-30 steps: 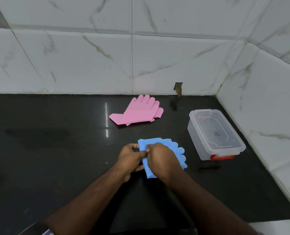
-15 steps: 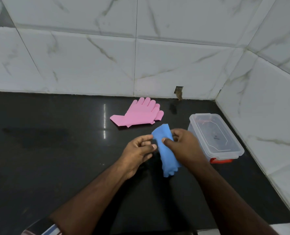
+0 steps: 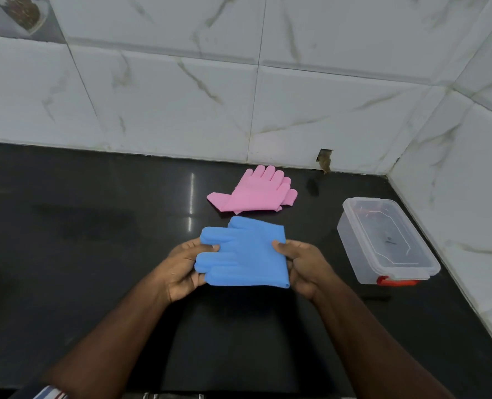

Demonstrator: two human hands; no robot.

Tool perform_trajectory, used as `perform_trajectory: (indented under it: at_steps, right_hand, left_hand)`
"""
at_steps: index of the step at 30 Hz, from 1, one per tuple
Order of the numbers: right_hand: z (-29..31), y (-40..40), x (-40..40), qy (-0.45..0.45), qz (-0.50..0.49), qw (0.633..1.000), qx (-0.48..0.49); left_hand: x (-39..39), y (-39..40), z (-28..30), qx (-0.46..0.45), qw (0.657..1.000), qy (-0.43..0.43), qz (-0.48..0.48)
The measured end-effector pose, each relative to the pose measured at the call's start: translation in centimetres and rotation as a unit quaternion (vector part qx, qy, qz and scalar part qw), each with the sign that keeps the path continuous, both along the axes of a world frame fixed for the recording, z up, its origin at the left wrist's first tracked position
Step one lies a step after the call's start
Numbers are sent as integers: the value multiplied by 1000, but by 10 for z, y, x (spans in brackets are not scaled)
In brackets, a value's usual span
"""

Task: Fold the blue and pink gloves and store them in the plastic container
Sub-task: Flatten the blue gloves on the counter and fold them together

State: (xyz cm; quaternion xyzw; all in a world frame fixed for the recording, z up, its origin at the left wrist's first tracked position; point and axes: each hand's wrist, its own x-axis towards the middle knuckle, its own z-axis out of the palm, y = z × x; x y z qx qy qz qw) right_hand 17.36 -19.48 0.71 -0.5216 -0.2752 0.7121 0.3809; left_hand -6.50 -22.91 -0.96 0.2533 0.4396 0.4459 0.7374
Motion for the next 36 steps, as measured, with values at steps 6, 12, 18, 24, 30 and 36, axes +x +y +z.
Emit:
perform_trajectory:
  at_steps: [6, 12, 18, 24, 30, 36]
  right_hand:
    - [-38, 1, -31, -120, 30, 992, 39]
    - [-51, -3, -43, -497, 113, 832, 219]
    - [-68, -18, -57, -596, 217, 641, 432]
    - [-84, -25, -72, -636, 276, 602, 396]
    - [-83, -26, -71, -632, 287, 602, 395]
    - [-76, -26, -69, -628, 317, 603, 376]
  left_hand:
    - [-29, -6, -16, -30, 991, 129, 7]
    - [-39, 0, -19, -24, 966, 255, -28]
    - [-43, 7, -20, 8, 913, 408, -3]
    - [-6, -10, -26, 190, 647, 738, 29]
    - [8, -16, -56, 215, 550, 793, -148]
    - [6, -19, -61, 207, 553, 791, -160]
